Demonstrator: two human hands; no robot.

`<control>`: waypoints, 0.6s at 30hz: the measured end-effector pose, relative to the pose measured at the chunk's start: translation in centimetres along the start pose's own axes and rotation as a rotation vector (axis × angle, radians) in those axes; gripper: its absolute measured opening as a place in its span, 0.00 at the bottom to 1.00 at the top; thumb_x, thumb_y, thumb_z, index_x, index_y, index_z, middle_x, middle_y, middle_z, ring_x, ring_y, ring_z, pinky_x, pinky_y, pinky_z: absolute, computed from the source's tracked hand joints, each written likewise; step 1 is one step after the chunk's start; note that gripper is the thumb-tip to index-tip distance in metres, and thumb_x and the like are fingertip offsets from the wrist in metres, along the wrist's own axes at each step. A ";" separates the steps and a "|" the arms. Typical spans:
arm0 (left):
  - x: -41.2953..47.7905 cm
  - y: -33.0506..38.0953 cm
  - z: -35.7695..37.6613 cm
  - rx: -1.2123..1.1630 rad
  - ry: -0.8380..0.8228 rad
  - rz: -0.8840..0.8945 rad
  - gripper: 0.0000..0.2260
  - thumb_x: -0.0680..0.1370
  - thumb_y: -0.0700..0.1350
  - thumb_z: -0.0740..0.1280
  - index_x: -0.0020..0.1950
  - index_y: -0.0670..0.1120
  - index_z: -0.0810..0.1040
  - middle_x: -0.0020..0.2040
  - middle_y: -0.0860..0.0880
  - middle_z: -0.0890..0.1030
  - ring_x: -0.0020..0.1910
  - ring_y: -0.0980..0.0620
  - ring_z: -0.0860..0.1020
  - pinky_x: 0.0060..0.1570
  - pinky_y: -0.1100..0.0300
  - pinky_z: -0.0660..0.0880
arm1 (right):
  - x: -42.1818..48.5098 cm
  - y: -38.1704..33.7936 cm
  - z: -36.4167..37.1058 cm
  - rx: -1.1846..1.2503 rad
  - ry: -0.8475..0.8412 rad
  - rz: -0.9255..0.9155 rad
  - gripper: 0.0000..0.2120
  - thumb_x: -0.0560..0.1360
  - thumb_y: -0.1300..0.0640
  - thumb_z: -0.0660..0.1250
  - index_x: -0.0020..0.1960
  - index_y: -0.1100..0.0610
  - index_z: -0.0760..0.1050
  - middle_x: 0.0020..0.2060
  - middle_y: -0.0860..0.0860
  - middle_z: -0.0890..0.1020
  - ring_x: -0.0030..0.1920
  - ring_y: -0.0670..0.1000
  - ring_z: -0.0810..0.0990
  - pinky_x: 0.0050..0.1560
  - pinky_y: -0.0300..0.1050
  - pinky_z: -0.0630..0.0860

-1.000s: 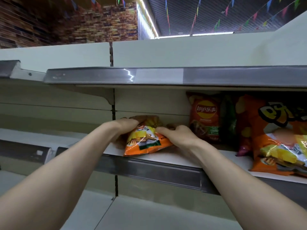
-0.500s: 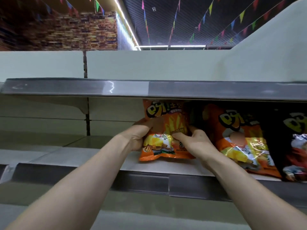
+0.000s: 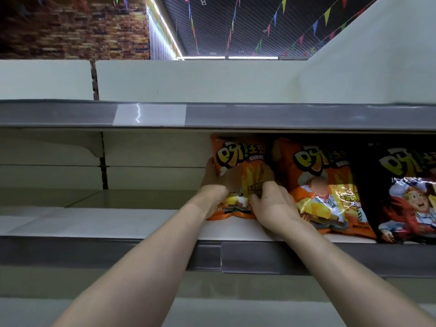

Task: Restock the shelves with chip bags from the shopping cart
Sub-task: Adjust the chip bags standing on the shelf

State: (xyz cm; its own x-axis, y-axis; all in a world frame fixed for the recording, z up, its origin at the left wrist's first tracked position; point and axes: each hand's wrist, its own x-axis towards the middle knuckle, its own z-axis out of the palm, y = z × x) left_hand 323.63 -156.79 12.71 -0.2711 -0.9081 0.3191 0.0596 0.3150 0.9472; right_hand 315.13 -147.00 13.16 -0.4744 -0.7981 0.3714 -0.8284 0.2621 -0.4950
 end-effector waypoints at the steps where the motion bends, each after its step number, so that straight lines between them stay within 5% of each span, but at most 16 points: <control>1: -0.4 0.0 0.0 0.081 -0.019 -0.032 0.24 0.78 0.56 0.66 0.70 0.51 0.65 0.56 0.50 0.77 0.53 0.51 0.78 0.53 0.60 0.76 | 0.1 0.0 0.2 -0.026 0.003 -0.003 0.12 0.81 0.55 0.58 0.59 0.61 0.73 0.56 0.60 0.78 0.55 0.62 0.76 0.45 0.46 0.70; 3: -0.8 -0.1 -0.1 0.235 -0.054 -0.079 0.24 0.78 0.60 0.61 0.68 0.47 0.66 0.66 0.44 0.74 0.62 0.44 0.75 0.60 0.52 0.74 | 0.4 0.0 0.7 -0.070 -0.001 -0.011 0.11 0.81 0.58 0.58 0.58 0.62 0.73 0.57 0.60 0.77 0.57 0.62 0.76 0.46 0.46 0.69; 6: -1.0 -0.2 -0.1 0.254 -0.081 -0.190 0.16 0.83 0.42 0.59 0.69 0.39 0.69 0.68 0.38 0.73 0.61 0.42 0.76 0.51 0.57 0.77 | 0.5 -0.3 0.9 -0.128 -0.004 -0.024 0.12 0.80 0.60 0.59 0.61 0.63 0.73 0.60 0.61 0.75 0.59 0.63 0.75 0.50 0.48 0.72; 9: -0.8 -0.2 0.2 0.368 0.055 0.040 0.28 0.81 0.56 0.59 0.78 0.49 0.55 0.69 0.43 0.68 0.66 0.42 0.71 0.63 0.52 0.71 | 0.2 -0.6 0.7 -0.230 0.021 -0.092 0.14 0.80 0.60 0.61 0.64 0.60 0.72 0.64 0.61 0.72 0.61 0.63 0.73 0.55 0.51 0.72; 11: -0.4 -0.3 0.2 0.432 0.197 0.224 0.29 0.78 0.62 0.59 0.76 0.56 0.55 0.65 0.45 0.68 0.63 0.42 0.71 0.60 0.51 0.69 | 0.0 -0.8 0.6 -0.305 0.051 -0.161 0.11 0.80 0.59 0.61 0.61 0.59 0.73 0.61 0.60 0.75 0.60 0.62 0.73 0.56 0.51 0.69; 18: 0.5 -1.0 0.0 0.743 0.291 0.434 0.23 0.80 0.54 0.60 0.75 0.50 0.64 0.59 0.42 0.69 0.59 0.40 0.72 0.60 0.48 0.69 | -0.4 -0.8 0.7 -0.341 0.063 -0.283 0.12 0.80 0.60 0.60 0.62 0.58 0.73 0.58 0.58 0.77 0.59 0.61 0.74 0.56 0.51 0.69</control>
State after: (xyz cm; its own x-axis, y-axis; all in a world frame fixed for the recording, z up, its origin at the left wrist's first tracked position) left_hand 323.48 -157.57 11.93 -0.1100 -0.6704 0.7338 -0.5622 0.6508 0.5103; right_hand 316.18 -147.31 12.89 -0.2235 -0.8321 0.5075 -0.9740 0.2104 -0.0840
